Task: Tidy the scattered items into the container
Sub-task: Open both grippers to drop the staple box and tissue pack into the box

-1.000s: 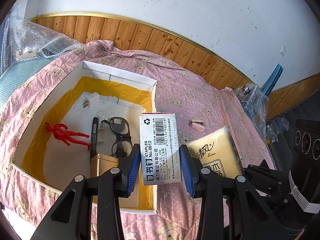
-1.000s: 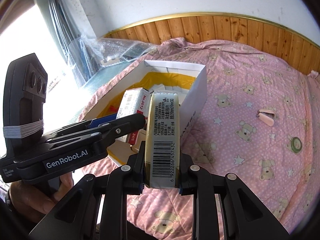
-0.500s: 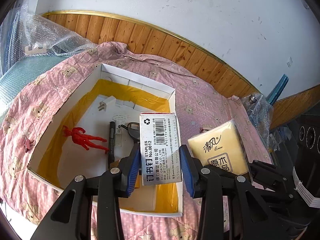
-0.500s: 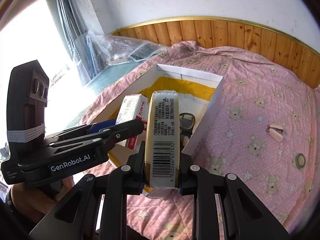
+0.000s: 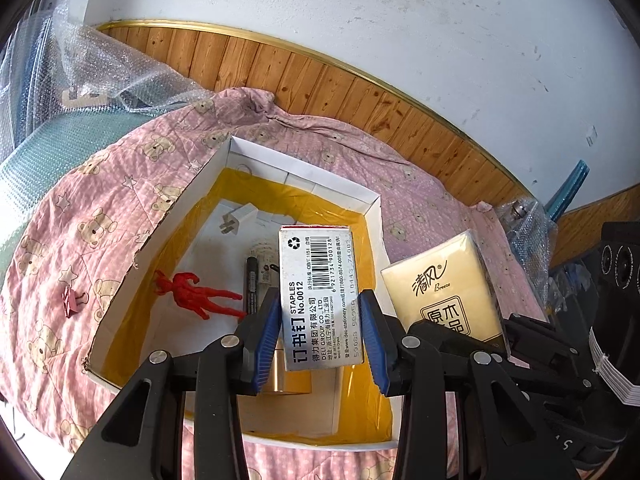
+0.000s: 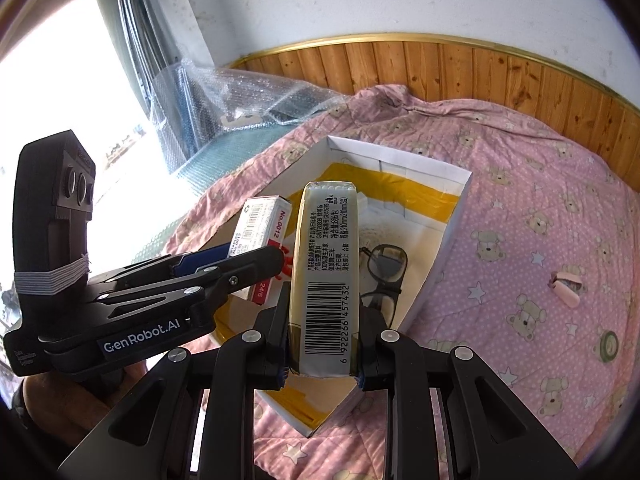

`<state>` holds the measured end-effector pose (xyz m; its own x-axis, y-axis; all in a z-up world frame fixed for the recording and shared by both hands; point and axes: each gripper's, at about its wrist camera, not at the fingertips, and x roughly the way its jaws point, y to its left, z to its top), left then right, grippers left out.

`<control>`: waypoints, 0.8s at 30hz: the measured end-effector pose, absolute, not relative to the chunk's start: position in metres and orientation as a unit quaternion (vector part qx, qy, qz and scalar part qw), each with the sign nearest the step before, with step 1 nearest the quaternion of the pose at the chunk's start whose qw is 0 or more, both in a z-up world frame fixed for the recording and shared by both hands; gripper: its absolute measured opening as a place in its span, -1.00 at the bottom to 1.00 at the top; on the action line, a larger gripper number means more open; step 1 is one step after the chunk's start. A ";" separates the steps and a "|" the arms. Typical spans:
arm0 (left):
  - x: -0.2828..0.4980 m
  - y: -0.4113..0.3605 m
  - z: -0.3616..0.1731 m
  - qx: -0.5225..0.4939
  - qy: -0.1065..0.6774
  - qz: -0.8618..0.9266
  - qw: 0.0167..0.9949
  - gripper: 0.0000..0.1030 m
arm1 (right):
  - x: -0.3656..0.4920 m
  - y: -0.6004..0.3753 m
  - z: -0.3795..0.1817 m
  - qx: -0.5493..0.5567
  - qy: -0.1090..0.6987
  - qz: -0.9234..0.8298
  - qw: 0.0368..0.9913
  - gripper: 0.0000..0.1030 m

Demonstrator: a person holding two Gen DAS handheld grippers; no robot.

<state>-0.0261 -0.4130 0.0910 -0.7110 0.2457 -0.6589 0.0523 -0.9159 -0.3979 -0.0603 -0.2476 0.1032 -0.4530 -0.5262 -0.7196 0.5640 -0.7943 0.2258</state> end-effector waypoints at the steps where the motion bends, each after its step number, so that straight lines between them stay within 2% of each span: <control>1: -0.028 -0.414 0.091 -0.377 -0.197 0.903 0.052 -0.22 | -0.063 -0.249 0.103 0.414 0.023 -0.852 0.320 -0.52; 24: -0.093 -0.419 0.083 -0.404 -0.174 0.897 0.044 -0.22 | -0.126 -0.254 0.093 0.432 -0.004 -0.842 0.322 -0.52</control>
<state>-0.0931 -0.4191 0.0835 -0.6698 0.2202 -0.7091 0.0613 -0.9353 -0.3484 -0.1258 -0.2536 0.0929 -0.4184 -0.5463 -0.7256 0.5399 -0.7920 0.2850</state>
